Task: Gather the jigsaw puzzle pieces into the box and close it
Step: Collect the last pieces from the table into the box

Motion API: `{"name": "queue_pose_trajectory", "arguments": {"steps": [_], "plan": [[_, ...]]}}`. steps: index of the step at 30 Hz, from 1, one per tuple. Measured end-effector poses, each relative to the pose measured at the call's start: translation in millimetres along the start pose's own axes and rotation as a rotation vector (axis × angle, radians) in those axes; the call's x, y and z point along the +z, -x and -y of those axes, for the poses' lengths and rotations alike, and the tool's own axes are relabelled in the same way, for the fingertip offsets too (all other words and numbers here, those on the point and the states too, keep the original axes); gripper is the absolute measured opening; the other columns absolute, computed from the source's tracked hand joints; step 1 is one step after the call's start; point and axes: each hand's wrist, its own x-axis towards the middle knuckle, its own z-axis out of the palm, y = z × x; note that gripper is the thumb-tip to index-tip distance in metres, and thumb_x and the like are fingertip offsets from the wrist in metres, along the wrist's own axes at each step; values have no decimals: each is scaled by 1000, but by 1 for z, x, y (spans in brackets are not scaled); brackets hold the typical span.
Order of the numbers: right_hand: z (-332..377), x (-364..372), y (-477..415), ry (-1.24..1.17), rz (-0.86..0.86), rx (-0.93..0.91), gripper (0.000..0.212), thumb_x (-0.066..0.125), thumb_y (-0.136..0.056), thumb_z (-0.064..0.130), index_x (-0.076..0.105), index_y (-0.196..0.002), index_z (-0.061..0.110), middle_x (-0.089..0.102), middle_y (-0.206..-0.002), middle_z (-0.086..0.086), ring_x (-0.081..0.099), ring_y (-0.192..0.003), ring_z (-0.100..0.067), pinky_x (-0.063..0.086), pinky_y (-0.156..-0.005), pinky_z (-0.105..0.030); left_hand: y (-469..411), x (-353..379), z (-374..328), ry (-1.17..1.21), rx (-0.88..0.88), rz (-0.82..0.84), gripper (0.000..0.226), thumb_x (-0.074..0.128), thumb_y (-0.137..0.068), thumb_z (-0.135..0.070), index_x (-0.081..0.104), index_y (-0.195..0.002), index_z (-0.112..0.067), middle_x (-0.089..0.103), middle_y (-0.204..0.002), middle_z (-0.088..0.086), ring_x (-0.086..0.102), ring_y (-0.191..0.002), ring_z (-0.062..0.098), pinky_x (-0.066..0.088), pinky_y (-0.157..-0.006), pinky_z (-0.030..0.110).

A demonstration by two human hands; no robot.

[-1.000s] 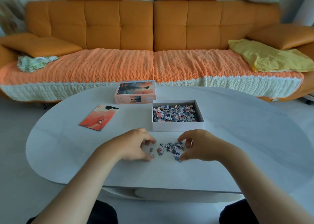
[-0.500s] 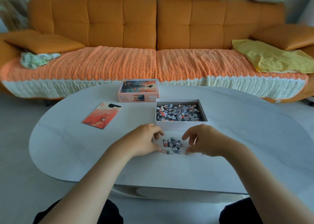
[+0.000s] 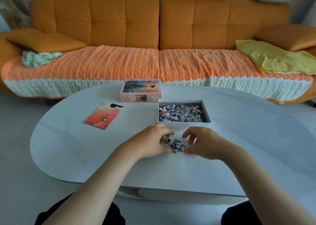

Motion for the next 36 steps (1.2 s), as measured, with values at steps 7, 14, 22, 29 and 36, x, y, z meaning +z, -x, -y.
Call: {"name": "queue_pose_trajectory", "arguments": {"steps": [7, 14, 22, 29, 36], "plan": [[16, 10, -9, 62, -6, -78, 38, 78, -77, 35, 69, -114, 31, 61, -101, -2, 61, -87, -21, 52, -68, -25, 0, 6, -8, -39, -24, 39, 46, 72, -84, -35, 62, -128, -27, 46, -104, -5, 50, -97, 11, 44, -91, 31], [20, 11, -12, 8, -42, -21, 22, 79, -73, 25, 75, -95, 27, 62, -66, 7, 61, -59, -12, 35, -39, -11, -3, 4, -9, 4, -54, -9, 31, 78, -79, -32, 70, -108, -22, 52, -101, -4, 55, -90, 11, 47, -82, 26], [20, 15, -17, 4, -50, -35, 12, 74, -75, 21, 72, -84, 27, 70, -79, 4, 67, -72, -17, 53, -54, -25, -4, 4, -9, 111, -102, -18, 16, 79, -77, -22, 70, -90, -25, 60, -83, -13, 58, -77, 3, 43, -65, 13], [24, -9, -13, -173, -139, -102, 10, 78, -78, 18, 71, -79, 24, 69, -73, 3, 68, -52, -12, 57, -63, -30, -12, -11, -13, 300, -117, -149, 18, 79, -77, -15, 69, -78, -29, 67, -73, -12, 59, -64, -1, 49, -63, 18], [24, -30, -43, -237, -504, -183, 16, 79, -75, 13, 74, -88, 21, 64, -71, 12, 61, -58, -10, 48, -58, -18, -51, -25, -17, 349, -41, -431, 18, 76, -81, -12, 70, -86, -28, 69, -81, -15, 61, -73, -3, 49, -69, 16]]}}
